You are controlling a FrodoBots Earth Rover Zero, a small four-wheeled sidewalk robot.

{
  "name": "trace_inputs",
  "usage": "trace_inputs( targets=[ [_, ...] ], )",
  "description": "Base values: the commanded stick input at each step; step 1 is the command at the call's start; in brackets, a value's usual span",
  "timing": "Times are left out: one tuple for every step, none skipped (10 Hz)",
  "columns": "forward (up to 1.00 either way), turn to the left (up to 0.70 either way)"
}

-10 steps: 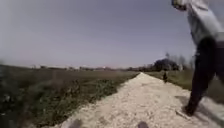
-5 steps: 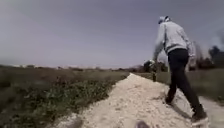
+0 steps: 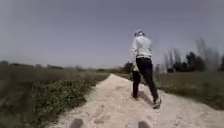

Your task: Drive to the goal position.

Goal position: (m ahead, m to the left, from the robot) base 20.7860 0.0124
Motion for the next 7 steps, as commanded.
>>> trace_inputs(
  targets=[
    [0.70,0.00],
    [0.70,0.00],
    [0.70,0.00],
    [0.70,0.00],
    [0.70,0.00],
    [0.70,0.00],
    [0.70,0.00]
  ],
)
